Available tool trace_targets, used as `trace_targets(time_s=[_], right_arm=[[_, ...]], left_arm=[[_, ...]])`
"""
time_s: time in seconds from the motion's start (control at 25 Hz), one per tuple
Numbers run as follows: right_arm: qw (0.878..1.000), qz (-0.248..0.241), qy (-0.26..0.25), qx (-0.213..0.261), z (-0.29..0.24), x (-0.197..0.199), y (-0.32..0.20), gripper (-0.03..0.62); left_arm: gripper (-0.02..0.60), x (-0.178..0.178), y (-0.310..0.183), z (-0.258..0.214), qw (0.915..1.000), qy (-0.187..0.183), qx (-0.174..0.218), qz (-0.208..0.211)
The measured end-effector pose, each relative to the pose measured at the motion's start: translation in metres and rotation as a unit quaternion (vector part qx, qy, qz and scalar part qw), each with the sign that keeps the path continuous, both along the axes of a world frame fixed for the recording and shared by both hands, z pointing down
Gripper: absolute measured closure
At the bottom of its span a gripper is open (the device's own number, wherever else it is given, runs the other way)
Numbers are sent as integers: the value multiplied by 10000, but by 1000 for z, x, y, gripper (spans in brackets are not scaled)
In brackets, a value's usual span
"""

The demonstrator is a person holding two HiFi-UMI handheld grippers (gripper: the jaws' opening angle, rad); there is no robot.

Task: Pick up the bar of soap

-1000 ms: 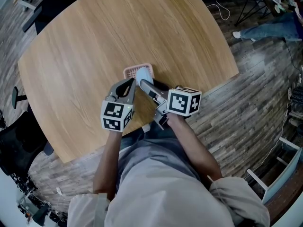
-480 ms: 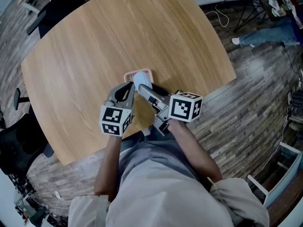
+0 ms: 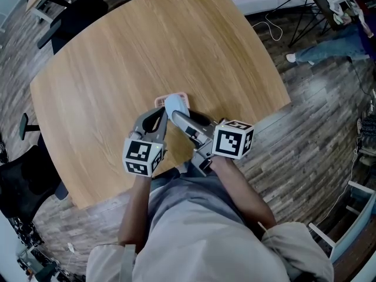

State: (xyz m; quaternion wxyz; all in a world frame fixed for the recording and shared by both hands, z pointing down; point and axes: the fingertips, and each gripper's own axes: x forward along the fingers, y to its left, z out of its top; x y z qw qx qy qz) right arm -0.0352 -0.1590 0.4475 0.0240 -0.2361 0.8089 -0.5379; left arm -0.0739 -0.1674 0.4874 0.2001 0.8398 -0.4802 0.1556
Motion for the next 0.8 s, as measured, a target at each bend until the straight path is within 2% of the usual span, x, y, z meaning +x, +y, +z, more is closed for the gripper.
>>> trace_targets(time_s=[0.28,0.8], right_arm=[[9995,-11,-266,149,-28,-2,-3,457],[9973,-100,-695,219,-69,-8,-6,457]], left_arm=[[581,0,-8,-29,9992,147,361,-46],[581,-4,-9,-67,9960,334,807,-211]])
